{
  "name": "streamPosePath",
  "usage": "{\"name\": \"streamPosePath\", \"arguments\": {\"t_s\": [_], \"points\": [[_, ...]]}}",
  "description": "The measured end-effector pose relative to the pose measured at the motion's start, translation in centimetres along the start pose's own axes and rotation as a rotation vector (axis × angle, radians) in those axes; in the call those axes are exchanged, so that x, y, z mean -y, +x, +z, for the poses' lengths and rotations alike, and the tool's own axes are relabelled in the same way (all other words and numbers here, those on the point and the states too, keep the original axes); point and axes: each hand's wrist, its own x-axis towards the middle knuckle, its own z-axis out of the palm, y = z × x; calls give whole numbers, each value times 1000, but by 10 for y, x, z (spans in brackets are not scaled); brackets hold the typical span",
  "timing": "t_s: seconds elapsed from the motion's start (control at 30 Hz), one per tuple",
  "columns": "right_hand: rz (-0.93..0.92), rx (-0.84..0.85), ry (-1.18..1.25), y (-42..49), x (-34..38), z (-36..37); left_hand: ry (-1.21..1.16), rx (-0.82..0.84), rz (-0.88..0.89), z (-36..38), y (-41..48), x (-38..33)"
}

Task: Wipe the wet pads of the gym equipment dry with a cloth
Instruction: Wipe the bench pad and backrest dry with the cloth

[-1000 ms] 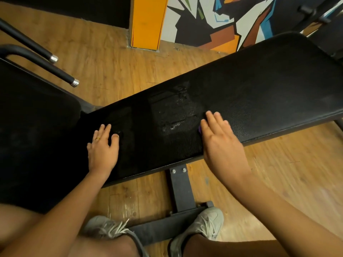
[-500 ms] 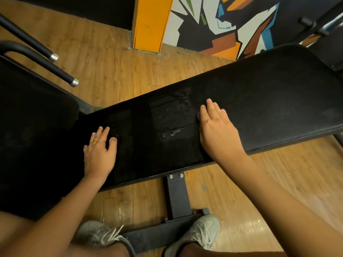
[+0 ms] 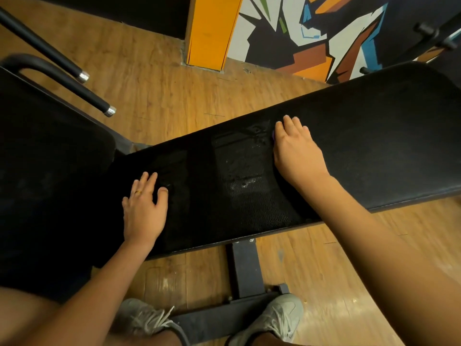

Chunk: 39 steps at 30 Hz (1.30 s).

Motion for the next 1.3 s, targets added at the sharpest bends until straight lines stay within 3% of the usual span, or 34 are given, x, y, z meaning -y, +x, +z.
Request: {"name": "streamPosePath", "arguments": {"t_s": [0.13,0.23,0.5,0.77,1.1,1.3], "points": [[-43,97,48,-56,-3,-13,16,2,-7,0,0,-1],[-22,35,80,-76,-1,-10,-4,24,-8,0,1,-1],[-42,26,67,22,0,-5,70,119,14,2,6,1],[-107,100,86,-32,-11,-11,98,145,-19,-1,6,-3],[-128,77,84,68,-1,-1,67,123,-3,1,6,0],[-223,103,96,41,-13,-7,34,114,-8,1,5,2]]}}
